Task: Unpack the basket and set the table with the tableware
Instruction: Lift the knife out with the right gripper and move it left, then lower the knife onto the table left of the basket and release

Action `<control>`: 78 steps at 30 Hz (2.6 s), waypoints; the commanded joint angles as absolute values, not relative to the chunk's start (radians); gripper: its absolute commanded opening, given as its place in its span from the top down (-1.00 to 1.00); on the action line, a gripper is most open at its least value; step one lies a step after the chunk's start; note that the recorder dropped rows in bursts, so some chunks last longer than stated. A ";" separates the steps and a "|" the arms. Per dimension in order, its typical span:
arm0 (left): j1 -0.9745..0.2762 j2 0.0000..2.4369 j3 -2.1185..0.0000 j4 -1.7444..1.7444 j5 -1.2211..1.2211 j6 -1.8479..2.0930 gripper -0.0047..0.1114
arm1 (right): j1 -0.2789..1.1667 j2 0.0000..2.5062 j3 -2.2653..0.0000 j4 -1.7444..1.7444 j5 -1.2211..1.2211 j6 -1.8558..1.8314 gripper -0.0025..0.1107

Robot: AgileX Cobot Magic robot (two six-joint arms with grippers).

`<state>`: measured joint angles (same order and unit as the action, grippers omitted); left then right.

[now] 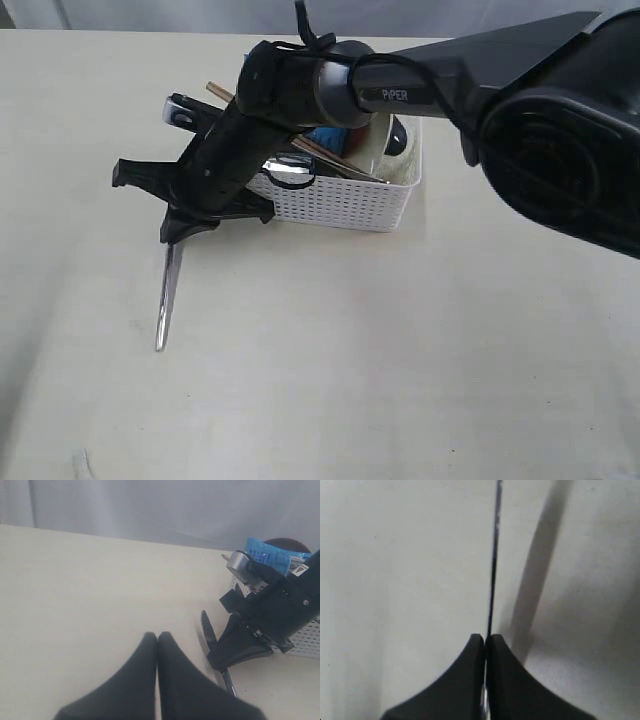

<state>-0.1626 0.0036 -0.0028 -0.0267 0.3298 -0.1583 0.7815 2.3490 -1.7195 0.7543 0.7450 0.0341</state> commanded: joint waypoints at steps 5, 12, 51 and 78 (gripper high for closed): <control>-0.162 0.000 0.000 -0.031 0.320 -0.158 0.92 | 0.773 2.358 -1.719 0.735 0.732 0.094 0.51; -0.162 0.000 0.000 -0.031 0.320 -0.158 0.92 | 0.793 2.370 -1.719 0.735 0.712 0.171 0.33; -0.162 0.000 0.000 -0.031 0.320 -0.158 0.92 | 0.913 2.364 -1.719 0.587 0.934 0.284 0.33; -0.162 0.000 0.000 -0.031 0.320 -0.158 0.92 | 0.981 2.364 -1.719 0.648 0.911 0.183 0.33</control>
<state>-0.1626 0.0036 -0.0028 -0.0267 0.3298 -0.1583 0.9793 2.3477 -1.7293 0.6727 0.9374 0.2064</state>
